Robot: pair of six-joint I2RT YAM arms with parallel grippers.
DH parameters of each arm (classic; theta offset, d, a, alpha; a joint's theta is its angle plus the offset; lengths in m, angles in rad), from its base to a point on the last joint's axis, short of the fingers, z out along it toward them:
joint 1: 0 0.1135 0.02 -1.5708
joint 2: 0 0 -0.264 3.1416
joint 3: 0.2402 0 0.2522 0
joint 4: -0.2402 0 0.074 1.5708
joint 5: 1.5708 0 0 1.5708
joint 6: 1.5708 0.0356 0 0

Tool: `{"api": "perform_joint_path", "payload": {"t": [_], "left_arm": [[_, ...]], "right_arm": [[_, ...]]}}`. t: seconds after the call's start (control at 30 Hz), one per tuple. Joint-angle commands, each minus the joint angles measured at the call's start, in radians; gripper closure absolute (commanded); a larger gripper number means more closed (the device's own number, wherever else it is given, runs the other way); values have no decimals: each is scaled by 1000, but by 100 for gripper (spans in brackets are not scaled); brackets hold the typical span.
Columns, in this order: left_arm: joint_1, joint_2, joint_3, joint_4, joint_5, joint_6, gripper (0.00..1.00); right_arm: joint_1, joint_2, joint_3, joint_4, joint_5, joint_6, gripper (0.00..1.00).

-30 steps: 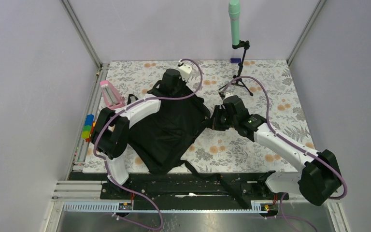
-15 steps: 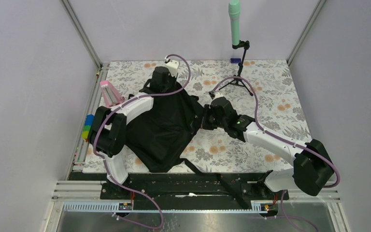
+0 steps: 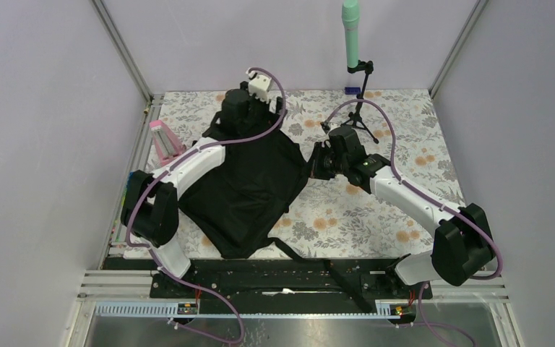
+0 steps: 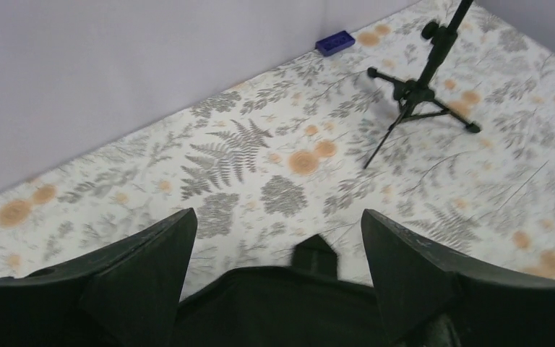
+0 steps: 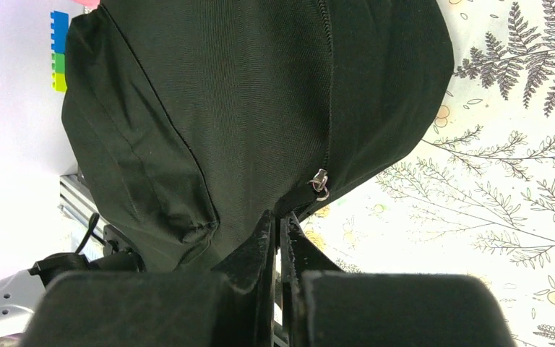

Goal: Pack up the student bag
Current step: Zip the student bag at the center of the board.

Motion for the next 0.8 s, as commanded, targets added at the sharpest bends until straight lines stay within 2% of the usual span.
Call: {"api": "perform_joint_path", "payload": {"t": [0.0,0.07,0.13,0.17,0.2,0.5,0.7,0.77], "left_arm": [[-87,43,206,-305,-275,-206,11],[-87,58,259,-452,-285,-395,11],[-89,51,241,-468,-257,-484,11],[-88,36,186,-454,-211,-606,11],[-90,35,174,-453,-194,-634,11],[-129,75,139,-457,-107,-718,11],[-162,173,221,-560,-52,-704,11],[-177,184,222,-561,-49,-702,15]], "right_arm": [[-3,0,34,19,-41,-33,100],[-3,-1,23,25,-41,-30,100],[-4,-4,15,28,-40,-30,100],[-3,-9,6,29,-36,-36,100],[-3,-12,2,29,-34,-38,100],[-3,-22,-16,42,-25,-43,100],[-4,-20,-20,43,-22,-48,100],[-3,-20,-23,42,-15,-52,100]]}}
